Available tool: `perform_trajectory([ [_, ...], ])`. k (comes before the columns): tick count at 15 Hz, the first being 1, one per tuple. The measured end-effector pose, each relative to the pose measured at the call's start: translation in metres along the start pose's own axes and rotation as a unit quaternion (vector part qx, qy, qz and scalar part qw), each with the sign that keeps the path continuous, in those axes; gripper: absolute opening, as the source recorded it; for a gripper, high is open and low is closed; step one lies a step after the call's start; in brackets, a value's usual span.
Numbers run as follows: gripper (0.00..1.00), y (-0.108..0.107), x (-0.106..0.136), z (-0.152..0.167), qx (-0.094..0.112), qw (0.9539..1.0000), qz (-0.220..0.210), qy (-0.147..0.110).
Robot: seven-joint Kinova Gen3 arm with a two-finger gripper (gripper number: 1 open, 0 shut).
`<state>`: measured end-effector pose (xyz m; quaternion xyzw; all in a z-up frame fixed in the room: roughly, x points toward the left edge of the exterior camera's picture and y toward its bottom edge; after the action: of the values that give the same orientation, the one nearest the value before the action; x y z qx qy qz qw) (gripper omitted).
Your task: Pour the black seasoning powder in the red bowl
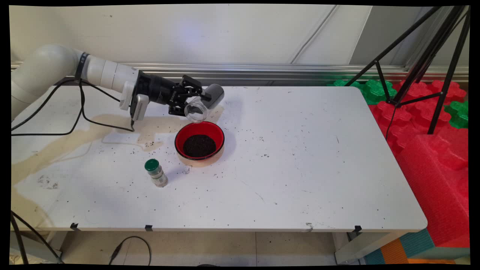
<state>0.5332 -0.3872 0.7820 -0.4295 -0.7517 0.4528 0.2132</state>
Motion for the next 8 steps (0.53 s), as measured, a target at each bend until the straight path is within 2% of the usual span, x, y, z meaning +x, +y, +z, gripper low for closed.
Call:
perform_trajectory([
  [5, 0.00, -0.0022, 0.0023, -0.0018, 0.008, 0.9987, 0.051, 0.000],
  [8, 0.00, -0.0040, 0.0037, -0.0030, 0.013, 0.9959, 0.089, -0.001],
])
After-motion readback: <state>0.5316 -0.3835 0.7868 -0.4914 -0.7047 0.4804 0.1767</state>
